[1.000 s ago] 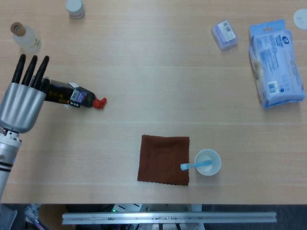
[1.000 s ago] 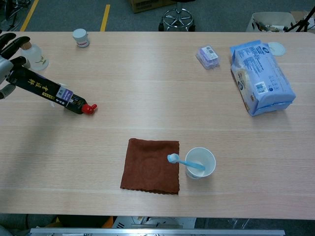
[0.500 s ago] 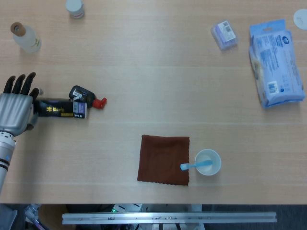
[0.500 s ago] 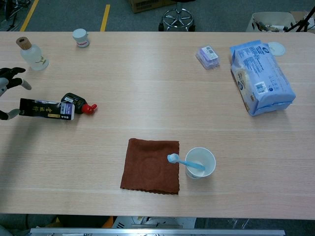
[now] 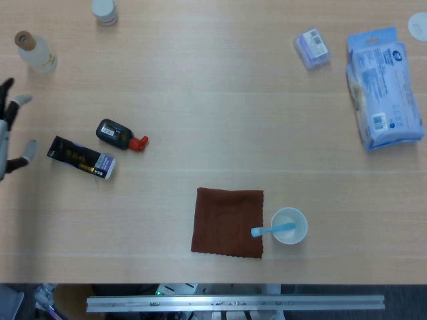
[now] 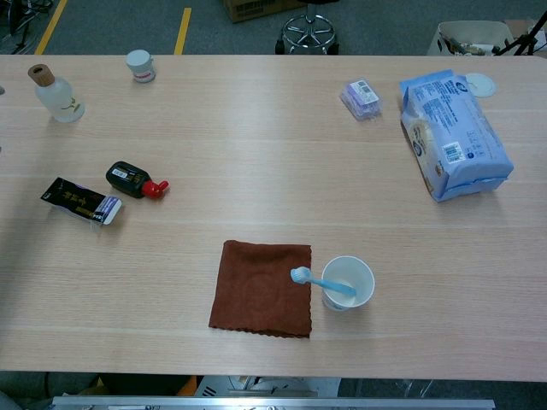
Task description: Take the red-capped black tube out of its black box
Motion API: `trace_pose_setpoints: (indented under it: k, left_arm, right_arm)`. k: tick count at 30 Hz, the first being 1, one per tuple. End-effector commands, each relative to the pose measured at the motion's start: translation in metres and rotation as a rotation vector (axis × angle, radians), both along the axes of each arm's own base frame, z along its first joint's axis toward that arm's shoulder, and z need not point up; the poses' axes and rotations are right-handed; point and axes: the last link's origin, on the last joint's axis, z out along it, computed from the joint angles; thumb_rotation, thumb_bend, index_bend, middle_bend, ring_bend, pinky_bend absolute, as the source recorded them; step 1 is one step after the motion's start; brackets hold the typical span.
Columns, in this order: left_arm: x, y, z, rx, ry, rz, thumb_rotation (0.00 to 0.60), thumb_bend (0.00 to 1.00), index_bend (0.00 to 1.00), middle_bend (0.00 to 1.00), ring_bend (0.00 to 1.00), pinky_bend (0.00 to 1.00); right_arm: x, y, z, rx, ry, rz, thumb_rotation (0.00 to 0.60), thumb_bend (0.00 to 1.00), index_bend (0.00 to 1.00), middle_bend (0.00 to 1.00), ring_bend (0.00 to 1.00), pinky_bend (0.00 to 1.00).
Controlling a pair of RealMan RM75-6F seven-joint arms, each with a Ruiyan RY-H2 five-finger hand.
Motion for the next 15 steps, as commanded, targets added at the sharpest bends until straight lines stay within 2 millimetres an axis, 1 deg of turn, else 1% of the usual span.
trace_pose_setpoints:
  k: [1,4,7,10,15]
  left_arm:
    - [-0.006,-0.028,0.037,0.129,-0.051,-0.061,0.600,0.32,0.29,0.16,0.22,0.34]
    - [-0.009,-0.043,0.051,0.174,-0.018,-0.065,0.600,0.32,0.29,0.18,0.23,0.35]
    - [-0.010,-0.053,0.053,0.180,-0.013,-0.059,0.600,0.32,0.29,0.19,0.23,0.35]
    - [-0.011,-0.056,0.051,0.163,0.016,-0.051,0.600,0.32,0.29,0.19,0.23,0.35]
    - [-0.010,-0.054,0.046,0.150,0.039,-0.055,0.600,0.32,0.29,0.19,0.23,0.35]
  right_arm:
    - [0.000,-0.001,-0.002,0.010,0.006,-0.006,0.600,0.25,0.13,0.13,0.08,0.31]
    - [0.001,-0.002,-0.004,0.020,0.011,-0.009,0.600,0.25,0.13,0.13,0.08,0.31]
    - [0.004,-0.003,-0.006,0.030,0.010,-0.011,0.600,0.25,0.13,0.13,0.08,0.31]
    - [0.005,-0.007,-0.009,0.042,0.010,-0.012,0.600,0.25,0.13,0.13,0.08,0.31]
    - [0.006,-0.010,-0.012,0.060,0.006,-0.009,0.600,0.25,0.13,0.13,0.08,0.31]
